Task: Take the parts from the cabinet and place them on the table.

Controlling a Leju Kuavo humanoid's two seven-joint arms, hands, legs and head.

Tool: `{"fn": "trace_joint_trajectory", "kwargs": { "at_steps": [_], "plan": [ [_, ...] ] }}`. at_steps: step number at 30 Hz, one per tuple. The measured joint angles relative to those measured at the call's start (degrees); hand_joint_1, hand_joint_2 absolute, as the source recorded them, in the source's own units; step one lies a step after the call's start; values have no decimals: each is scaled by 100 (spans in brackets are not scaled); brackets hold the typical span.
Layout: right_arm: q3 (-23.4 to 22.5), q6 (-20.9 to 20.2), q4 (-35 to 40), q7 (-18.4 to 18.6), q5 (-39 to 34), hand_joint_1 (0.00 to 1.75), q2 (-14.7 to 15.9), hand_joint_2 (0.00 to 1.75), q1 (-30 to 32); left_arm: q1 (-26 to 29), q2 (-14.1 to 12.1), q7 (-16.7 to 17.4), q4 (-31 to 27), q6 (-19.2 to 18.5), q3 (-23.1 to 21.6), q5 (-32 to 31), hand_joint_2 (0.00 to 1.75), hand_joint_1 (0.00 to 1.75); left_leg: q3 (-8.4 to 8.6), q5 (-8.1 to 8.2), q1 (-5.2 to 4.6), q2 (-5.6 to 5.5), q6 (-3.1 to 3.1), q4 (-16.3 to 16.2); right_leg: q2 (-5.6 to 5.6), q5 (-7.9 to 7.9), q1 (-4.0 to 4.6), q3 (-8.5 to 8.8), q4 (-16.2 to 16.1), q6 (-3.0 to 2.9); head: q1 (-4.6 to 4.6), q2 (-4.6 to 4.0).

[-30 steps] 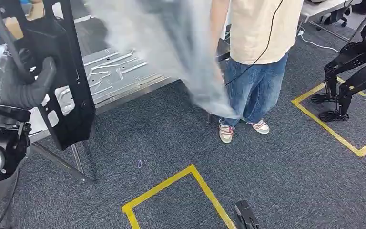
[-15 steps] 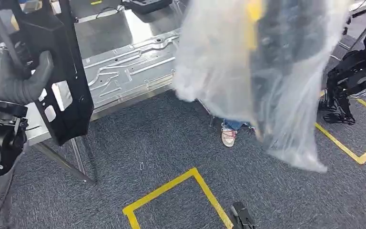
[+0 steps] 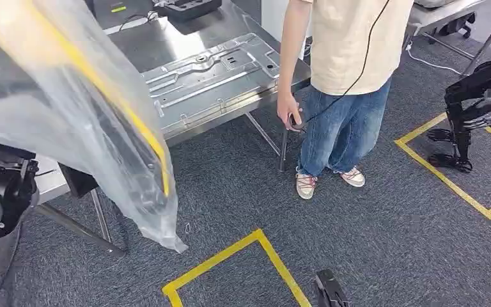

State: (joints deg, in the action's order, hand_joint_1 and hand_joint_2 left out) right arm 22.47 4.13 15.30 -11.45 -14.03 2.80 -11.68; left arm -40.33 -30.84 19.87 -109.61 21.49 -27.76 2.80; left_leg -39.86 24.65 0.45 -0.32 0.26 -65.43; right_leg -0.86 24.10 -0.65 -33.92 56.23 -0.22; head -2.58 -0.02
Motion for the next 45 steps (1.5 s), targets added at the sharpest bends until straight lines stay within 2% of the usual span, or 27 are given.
{"fn": "trace_joint_trajectory", "kwargs": {
  "at_steps": [1,2,5,8,11,13,14,16,17,18,22,24,26,28,30,31,32,33,34,37,38,39,40,42,43,44,45],
  "plan": [
    [0,-4,0,0,-20,0,-2,0,-2,-2,0,0,0,11,7,-7,175,175,240,-293,3,9,21,569,-4,33,0,50,-3,15,0,0],
    [0,-7,0,0,-33,0,-2,0,-1,-4,0,0,0,20,17,-18,175,175,397,-415,-10,30,53,977,-14,62,14,73,-7,45,0,-2],
    [0,-7,-2,9,-48,0,-4,0,3,6,-11,7,-2,35,46,-37,175,175,462,-325,-71,3,149,1081,-12,55,23,99,17,138,2,0],
    [0,-7,-2,9,-52,0,-7,0,-9,-7,-17,4,-13,48,72,-52,175,175,650,-309,-18,-6,229,1145,13,182,22,77,206,207,11,-2],
    [2,-11,-2,13,-63,0,-11,0,-3,-4,-15,4,-15,50,76,-55,175,175,729,-235,-29,2,303,1142,20,689,11,-629,1442,237,17,0],
    [4,-7,-2,17,-70,0,-15,0,16,29,-15,15,-15,39,76,-55,175,175,781,-180,-28,-12,291,1139,24,699,-4,-969,1819,269,15,0],
    [4,4,-2,17,-81,0,-13,0,25,44,-15,20,-13,28,76,-57,175,175,829,-142,-19,-28,271,1136,28,487,-18,-905,1565,281,15,0],
    [4,39,-2,24,-81,0,-9,0,28,48,-15,22,-15,28,81,-57,175,175,940,-38,16,-48,207,1107,31,-158,-56,-480,534,313,17,0],
    [7,48,-2,24,-79,0,-13,0,38,45,-17,22,-13,28,85,-57,175,175,962,20,12,-48,158,1094,29,-355,-86,-323,83,338,17,0],
    [7,50,-2,26,-79,0,-22,0,27,37,-17,22,-13,28,87,-59,175,175,940,49,-5,-58,119,1056,15,-118,-42,-306,10,282,22,-2],
    [7,48,-2,33,-83,0,-24,0,32,77,-50,39,-15,24,109,-57,175,175,966,133,8,-67,52,1077,40,-187,-39,-274,37,123,13,0],
    [7,52,-2,31,-85,0,-24,0,40,67,-63,37,-17,24,129,-61,175,175,683,229,14,-7,28,521,45,-141,-34,-199,33,61,9,0],
    [9,52,-2,26,-76,0,-24,0,40,91,-81,39,-15,24,135,-59,175,175,100,529,3,-8,7,-443,70,-75,-11,-150,33,27,7,0],
    [17,59,-2,24,-48,0,-30,0,47,147,-92,42,-15,22,135,-55,175,175,-358,721,-2,-8,17,-1010,99,3,24,-71,33,5,7,0],
    [37,66,-2,22,-46,0,-50,0,54,155,-94,46,-15,20,135,-55,175,175,-356,390,-45,-5,80,-655,146,93,63,56,35,-7,4,0],
    [39,66,-2,22,-46,0,-57,0,53,146,-96,48,-15,20,140,-55,175,175,-128,-33,-86,19,161,-46,195,156,98,171,26,-12,4,0],
    [41,66,-2,20,-46,0,-65,0,54,131,-101,46,-15,20,144,-55,175,175,86,-407,-148,124,263,508,230,215,112,257,19,-14,4,0],
    [44,63,-2,17,-46,0,-77,0,93,108,-109,46,-15,20,146,-55,175,175,190,-660,-284,469,409,945,254,253,89,275,1,-13,4,-2],
    [55,63,-2,24,-48,0,-127,0,47,87,-109,50,-15,17,153,-53,175,175,210,-470,-342,525,450,1012,322,270,121,304,-11,17,-4,-2],
    [74,63,-2,22,-48,0,-136,0,65,77,-138,53,-22,9,179,-52,175,175,277,-522,-352,348,423,1097,505,361,141,343,-53,95,-15,0],
    [85,63,-2,24,-50,0,-131,0,64,88,-142,55,-28,4,190,-52,175,175,370,-547,-252,274,413,1173,490,423,152,357,-24,136,-15,2],
    [85,66,-2,24,-52,0,-129,0,63,78,-146,48,-35,7,195,-57,175,175,419,-530,-239,188,437,1193,300,487,128,324,187,159,-11,0],
    [87,66,-2,13,-55,0,-129,0,63,68,-146,53,-31,7,197,-50,175,175,452,-507,-216,169,472,1188,176,644,111,114,576,172,-9,0],
    [96,68,-2,24,-66,0,-129,0,76,85,-140,55,-31,-26,179,-35,175,175,520,-439,-197,75,486,1188,104,970,81,-513,1589,237,-4,0],
    [96,68,-2,26,-79,0,-129,0,76,111,-140,55,-31,-33,177,-35,175,175,552,-409,-193,12,476,1186,105,1007,57,-763,1899,259,-4,0],
    [96,70,-4,31,-96,0,-129,0,76,140,-138,55,-31,-35,177,-33,175,175,594,-375,-187,-41,462,1181,106,882,38,-888,1921,276,-4,0],
    [96,70,-4,33,-101,0,-129,0,76,147,-138,57,-31,-44,175,-31,175,175,650,-327,-173,-95,440,1171,106,602,28,-843,1624,291,-4,0]
  ]
}}
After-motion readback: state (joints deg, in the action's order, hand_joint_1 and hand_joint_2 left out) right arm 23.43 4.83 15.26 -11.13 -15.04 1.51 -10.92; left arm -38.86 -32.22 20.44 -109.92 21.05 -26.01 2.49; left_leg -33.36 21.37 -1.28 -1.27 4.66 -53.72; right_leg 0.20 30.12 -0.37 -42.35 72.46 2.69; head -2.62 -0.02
